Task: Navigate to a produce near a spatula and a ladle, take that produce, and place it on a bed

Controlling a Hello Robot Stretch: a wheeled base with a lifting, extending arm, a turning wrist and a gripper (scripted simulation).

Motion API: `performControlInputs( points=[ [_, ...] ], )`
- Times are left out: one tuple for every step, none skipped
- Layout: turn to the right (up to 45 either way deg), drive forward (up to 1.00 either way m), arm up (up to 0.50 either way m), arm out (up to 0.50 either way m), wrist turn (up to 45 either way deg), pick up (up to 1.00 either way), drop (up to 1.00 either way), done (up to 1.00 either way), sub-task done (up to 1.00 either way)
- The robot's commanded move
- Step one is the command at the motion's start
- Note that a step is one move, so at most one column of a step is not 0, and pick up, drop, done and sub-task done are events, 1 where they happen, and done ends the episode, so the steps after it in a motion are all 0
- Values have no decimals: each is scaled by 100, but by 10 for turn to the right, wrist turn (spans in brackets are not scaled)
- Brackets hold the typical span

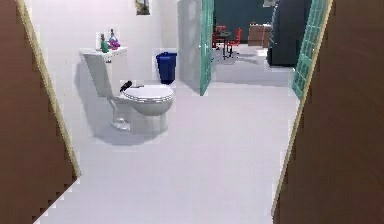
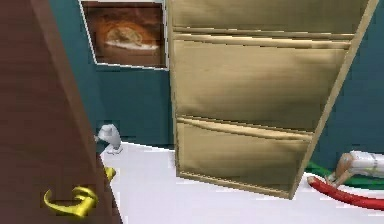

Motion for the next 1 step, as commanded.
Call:
performControlInputs(
  points=[
    [150, 0, 0, 0, 0, 0, 0, 0, 0]
  ],
)
